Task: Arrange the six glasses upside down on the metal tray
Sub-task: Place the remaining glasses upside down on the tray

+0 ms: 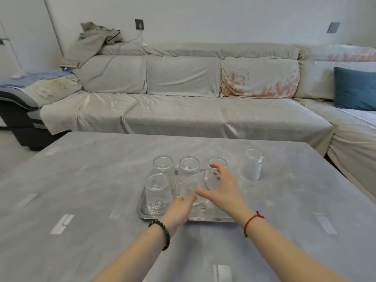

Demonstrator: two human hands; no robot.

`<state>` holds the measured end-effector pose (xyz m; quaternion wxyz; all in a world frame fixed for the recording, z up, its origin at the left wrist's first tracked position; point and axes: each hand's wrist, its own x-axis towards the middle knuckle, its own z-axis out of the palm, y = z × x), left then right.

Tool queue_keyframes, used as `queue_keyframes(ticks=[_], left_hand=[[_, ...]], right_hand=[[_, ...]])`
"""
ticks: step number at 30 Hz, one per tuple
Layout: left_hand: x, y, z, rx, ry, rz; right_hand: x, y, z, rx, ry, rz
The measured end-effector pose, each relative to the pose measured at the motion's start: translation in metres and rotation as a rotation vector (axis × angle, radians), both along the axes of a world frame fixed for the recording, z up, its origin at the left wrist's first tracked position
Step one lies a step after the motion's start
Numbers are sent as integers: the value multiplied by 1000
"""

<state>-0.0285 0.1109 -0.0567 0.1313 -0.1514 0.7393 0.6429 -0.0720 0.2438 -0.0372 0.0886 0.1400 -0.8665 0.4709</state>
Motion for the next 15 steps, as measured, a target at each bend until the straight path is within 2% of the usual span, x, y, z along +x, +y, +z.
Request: queue_keyframes(ticks=[2,5,11,15], left_hand=[[0,-10,2,-231,171,-10],[-3,-19,1,-376,299,-70],[-13,-22,-7,-355,295,-123],[-15,-21,-12,-296,315,-94]], right_hand=[[-5,-12,-1,53,-16,25],[-10,-29,-9,145,-29,65],[-13,-44,-26,120,-44,49],[-9,-45,-32,-31,-66,21]])
